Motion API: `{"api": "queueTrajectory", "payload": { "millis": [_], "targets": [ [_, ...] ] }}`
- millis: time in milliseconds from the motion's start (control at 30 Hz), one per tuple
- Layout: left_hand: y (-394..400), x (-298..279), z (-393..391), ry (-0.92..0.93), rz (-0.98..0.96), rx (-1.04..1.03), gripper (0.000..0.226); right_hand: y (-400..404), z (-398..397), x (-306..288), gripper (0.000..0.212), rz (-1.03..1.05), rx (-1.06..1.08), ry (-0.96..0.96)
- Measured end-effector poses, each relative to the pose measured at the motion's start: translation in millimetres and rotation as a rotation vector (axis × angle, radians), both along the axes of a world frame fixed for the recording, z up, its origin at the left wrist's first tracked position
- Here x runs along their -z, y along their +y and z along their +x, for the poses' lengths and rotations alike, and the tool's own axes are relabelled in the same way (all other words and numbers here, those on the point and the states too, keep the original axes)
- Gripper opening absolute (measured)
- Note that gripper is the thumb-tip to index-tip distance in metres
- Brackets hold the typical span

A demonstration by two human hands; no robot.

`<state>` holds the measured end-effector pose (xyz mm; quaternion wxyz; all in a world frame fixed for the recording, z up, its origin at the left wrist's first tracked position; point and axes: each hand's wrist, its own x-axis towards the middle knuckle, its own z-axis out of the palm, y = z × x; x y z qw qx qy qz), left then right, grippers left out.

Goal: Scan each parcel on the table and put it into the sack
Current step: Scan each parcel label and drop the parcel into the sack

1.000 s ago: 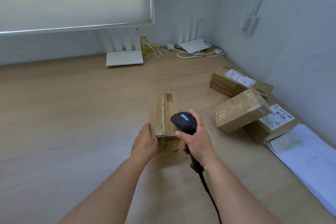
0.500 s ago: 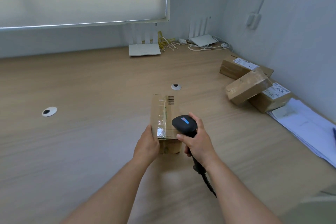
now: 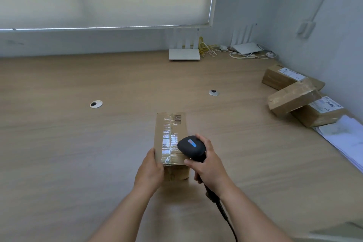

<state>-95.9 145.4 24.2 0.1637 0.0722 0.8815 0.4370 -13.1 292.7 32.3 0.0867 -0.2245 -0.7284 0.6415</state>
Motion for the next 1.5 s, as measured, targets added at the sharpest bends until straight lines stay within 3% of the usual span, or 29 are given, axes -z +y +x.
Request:
{"api": "queueTrajectory", "payload": {
  "millis": [400,500,600,767,867,967,1067,1233,1500],
  "targets": [
    [-15.5,-0.7,-2.9,0.019,-0.073,0.001,0.044,-13.6,-5.6,-7.8,0.07,-0.042,-0.12,0.061],
    [-27.4,3.8,-20.8,0.006,-0.139,-0.064,0.035,-18.1,-13.5,-16.4,0.069,-0.092,-0.183,0.094],
    [-31.5,-2.6,-31.4,0.026,-0.166,-0.122,0.055,-25.4,-21.2,-23.3,0.067,-0.157,-0.205,0.113],
    [-28.9,-16.5,-23.8,0.008,-0.112,-0.005,0.06,-26.8,-30.6,-27.7,0.064,-0.166,-0.152,0.168],
    [-32.0,-10.8,-23.1,-0.013,-0.214,0.022,0.049,-23.1,-33.9,-28.1,0.063,-0.161,-0.113,0.185],
    [-33.7,-10.5,-25.1,0.014,-0.179,-0.013,0.033,-21.1,-37.5,-28.0,0.063,-0.147,-0.135,0.178],
    [-23.4,-16.0,-32.2,0.091,-0.206,0.08,0.023,-24.7,-42.1,-25.4,0.063,-0.156,-0.178,0.151],
    [-12.0,-20.6,-39.9,0.074,-0.361,0.163,0.034,-23.3,-48.1,-23.5,0.064,-0.161,-0.184,0.165],
    [-32.8,-22.7,-48.2,0.026,-0.176,0.054,0.049,-3.7,-41.6,-22.2,0.062,-0.207,-0.12,0.155]
  ]
}}
